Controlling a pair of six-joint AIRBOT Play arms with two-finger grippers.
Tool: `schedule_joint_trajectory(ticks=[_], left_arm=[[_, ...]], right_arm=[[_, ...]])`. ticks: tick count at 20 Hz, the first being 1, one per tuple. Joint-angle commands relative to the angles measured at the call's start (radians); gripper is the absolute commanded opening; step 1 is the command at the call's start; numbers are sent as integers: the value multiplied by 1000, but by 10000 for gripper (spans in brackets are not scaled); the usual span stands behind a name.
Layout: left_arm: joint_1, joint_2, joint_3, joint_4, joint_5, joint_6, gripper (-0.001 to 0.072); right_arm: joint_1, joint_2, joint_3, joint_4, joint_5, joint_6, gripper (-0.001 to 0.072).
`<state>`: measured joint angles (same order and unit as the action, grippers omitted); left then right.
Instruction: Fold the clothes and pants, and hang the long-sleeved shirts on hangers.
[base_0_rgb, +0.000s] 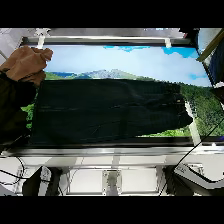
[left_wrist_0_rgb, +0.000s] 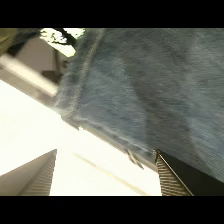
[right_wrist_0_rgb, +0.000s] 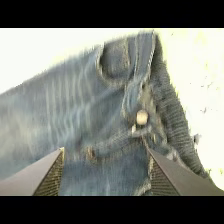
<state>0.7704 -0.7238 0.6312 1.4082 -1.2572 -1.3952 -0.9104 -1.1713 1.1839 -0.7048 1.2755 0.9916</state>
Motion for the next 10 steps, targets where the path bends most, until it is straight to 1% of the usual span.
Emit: schedule_joint_trajectory(ticks=[1, 3, 5, 8, 10], left_arm=[[5, 29, -72, 67, 60, -99, 709], [23, 29, -105, 65, 62, -138, 706], [65, 29, -128, 54, 60, -155, 704], [183, 29, -132, -86, 60, -161, 703], [264, 25, -134, -144, 59, -160, 703]], right_arm=[[1, 0, 1, 78, -111, 43, 557], [1, 0, 1, 154, -136, 45, 556], [1, 0, 1, 199, -133, 45, 556], [0, 0, 1, 198, -103, 47, 557], [0, 0, 1, 195, -50, 46, 557]])
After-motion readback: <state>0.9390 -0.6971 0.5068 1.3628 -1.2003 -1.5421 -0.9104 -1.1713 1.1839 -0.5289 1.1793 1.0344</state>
